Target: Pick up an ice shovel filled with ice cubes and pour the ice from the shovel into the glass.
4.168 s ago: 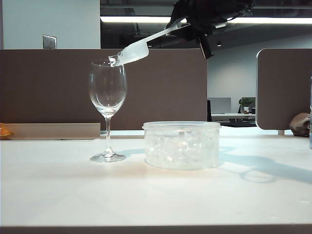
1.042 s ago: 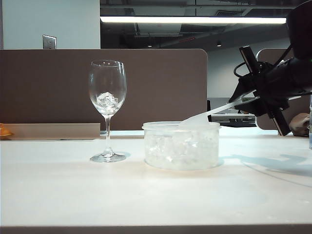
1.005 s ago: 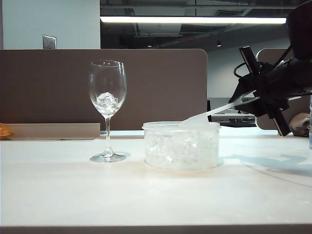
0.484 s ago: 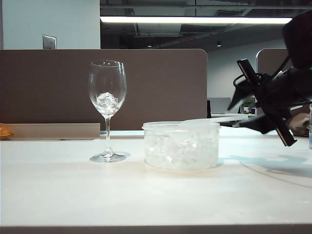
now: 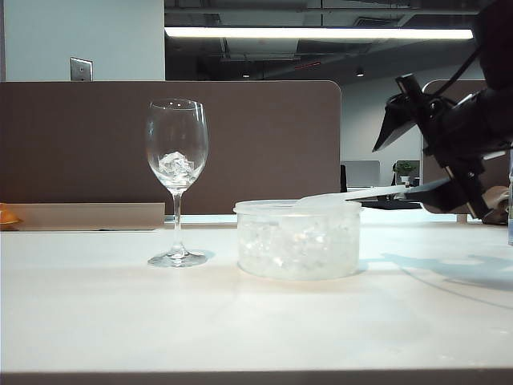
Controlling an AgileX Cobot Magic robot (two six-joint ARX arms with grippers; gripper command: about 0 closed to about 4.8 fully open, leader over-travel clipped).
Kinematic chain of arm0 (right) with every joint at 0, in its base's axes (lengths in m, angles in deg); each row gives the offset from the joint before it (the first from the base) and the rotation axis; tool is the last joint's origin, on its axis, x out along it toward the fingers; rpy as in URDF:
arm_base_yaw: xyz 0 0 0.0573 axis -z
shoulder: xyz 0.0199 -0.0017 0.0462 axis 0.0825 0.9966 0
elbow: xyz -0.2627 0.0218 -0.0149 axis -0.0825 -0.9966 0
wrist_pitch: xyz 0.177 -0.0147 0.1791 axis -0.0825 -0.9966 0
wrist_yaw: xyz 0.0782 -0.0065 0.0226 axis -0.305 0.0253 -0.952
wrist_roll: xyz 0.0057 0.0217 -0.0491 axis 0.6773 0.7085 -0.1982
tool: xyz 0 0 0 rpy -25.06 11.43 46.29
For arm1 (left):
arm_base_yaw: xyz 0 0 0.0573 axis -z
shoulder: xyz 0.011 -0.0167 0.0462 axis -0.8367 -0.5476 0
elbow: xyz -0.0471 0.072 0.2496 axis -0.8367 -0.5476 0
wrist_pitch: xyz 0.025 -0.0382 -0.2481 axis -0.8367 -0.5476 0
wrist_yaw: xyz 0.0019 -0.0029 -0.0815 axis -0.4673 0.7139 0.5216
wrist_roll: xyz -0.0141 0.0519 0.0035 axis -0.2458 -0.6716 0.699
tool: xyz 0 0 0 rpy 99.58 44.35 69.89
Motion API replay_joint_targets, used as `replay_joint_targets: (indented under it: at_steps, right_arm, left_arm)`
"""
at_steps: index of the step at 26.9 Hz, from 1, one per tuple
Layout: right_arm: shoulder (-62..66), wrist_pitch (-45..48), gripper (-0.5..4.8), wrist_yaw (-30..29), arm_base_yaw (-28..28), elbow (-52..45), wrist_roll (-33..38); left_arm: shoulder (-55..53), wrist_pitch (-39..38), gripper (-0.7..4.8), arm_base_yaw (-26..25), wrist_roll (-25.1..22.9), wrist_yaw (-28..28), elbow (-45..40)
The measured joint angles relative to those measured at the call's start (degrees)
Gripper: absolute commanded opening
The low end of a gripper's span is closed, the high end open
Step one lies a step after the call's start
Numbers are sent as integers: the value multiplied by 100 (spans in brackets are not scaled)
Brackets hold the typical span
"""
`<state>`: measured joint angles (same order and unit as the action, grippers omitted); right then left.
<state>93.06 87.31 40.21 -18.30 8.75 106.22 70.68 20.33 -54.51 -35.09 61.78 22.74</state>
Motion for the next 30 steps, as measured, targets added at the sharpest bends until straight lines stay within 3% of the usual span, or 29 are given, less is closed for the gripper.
replay_joint_targets:
  at_steps: [7, 12, 13, 15, 16, 18, 23, 30]
  right_arm:
    - [-323, -719, 351, 118, 44, -26, -387]
    - [-855, -1143, 328, 540, 59, -28, -957]
    - [-951, -1217, 292, 595, 72, -28, -1069]
    - [-1392, -1790, 149, 739, 199, -24, -1709]
    - [-1565, -2011, 28, 811, 227, -24, -1950]
    - [-2046, -2538, 21, 986, 247, -24, -2699]
    - [-2721, -3169, -5, 1399, 240, -26, -3504]
    - [-3689, -3322, -5, 1467, 243, -199, -4972]
  left_arm:
    - [0, 0, -5, 0, 0, 0, 0]
    - [0, 0, -5, 0, 0, 0, 0]
    - [0, 0, -5, 0, 0, 0, 0]
    - [0, -2, -5, 0, 0, 0, 0]
    - [0, 0, -5, 0, 0, 0, 0]
    - [0, 0, -5, 0, 0, 0, 0]
    - [0, -2, -5, 0, 0, 0, 0]
    - [2, 0, -5, 0, 0, 0, 0]
